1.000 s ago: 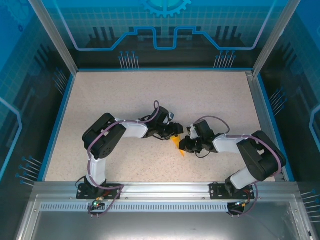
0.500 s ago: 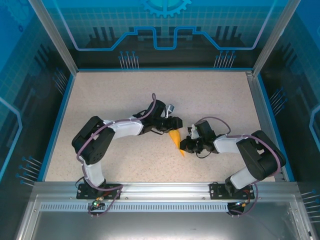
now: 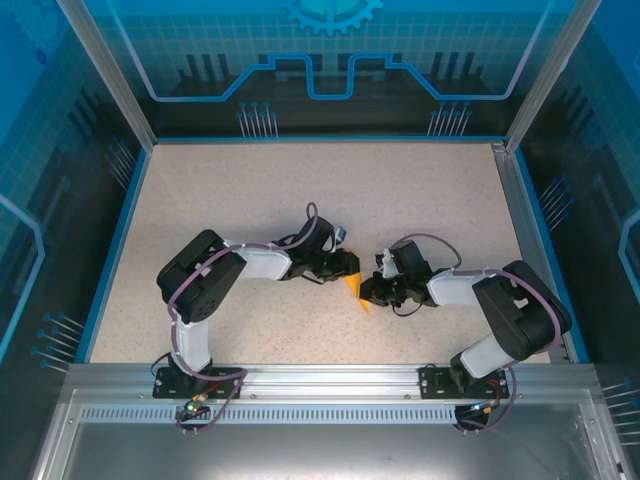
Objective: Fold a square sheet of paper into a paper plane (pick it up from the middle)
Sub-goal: Fold the wing for the fifth time at the center of the table.
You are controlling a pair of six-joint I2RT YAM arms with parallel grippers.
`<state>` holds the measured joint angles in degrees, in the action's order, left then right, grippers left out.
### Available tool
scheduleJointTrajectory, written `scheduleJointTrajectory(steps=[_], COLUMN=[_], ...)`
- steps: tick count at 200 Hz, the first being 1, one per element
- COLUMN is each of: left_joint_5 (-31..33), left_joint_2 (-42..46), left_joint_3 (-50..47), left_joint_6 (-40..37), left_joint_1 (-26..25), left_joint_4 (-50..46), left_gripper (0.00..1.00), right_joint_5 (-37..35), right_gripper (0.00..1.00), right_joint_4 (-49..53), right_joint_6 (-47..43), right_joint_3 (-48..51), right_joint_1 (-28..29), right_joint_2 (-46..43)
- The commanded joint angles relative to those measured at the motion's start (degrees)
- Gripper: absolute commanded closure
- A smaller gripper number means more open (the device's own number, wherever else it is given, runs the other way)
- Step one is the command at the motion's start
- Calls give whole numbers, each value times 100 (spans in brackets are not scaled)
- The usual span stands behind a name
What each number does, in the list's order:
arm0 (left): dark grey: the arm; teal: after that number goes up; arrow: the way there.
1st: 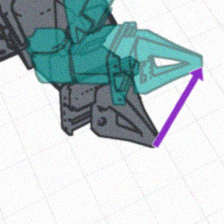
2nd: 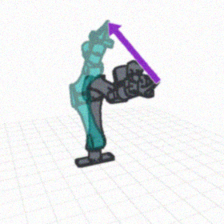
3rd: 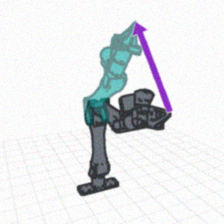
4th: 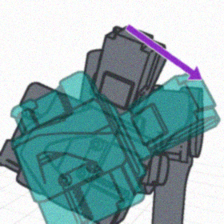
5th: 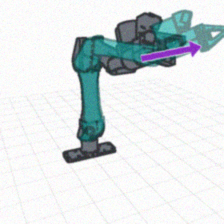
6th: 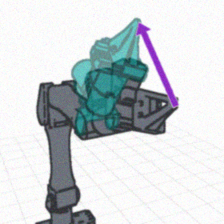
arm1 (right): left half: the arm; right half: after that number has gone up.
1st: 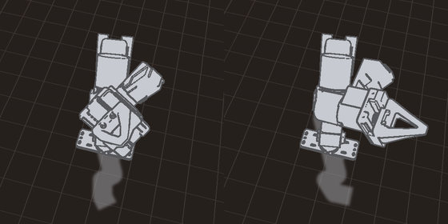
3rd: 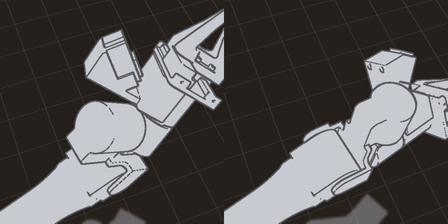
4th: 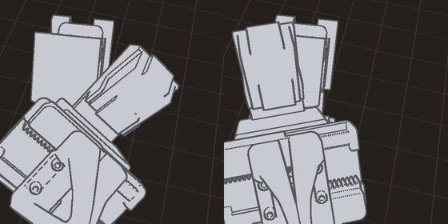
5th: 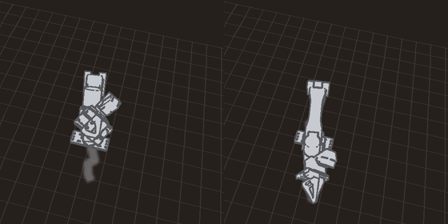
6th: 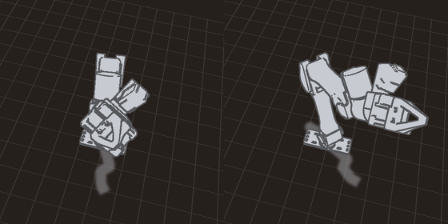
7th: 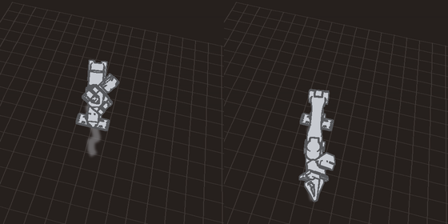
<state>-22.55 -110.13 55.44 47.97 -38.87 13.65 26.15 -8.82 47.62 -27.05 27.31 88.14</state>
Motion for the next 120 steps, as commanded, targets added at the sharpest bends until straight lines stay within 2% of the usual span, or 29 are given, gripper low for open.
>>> scheduleJointTrajectory(steps=[1,30,120], left_joint_5=[377,583,470], left_joint_2=[-229,-259,-430], left_joint_3=[134,112,499], left_joint_6=[-128,-217,-655], left_joint_1=[86,295,787], left_joint_4=[-59,-135,-539], left_gripper=[71,71,69], right_joint_5=[-543,-570,-514], right_gripper=[93,94,95], right_joint_4=[868,968,1139], right_joint_6=[-31,-97,-259], right_joint_3=[266,292,283], right_joint_1=[-39,-37,-53], right_joint_2=[362,340,397])
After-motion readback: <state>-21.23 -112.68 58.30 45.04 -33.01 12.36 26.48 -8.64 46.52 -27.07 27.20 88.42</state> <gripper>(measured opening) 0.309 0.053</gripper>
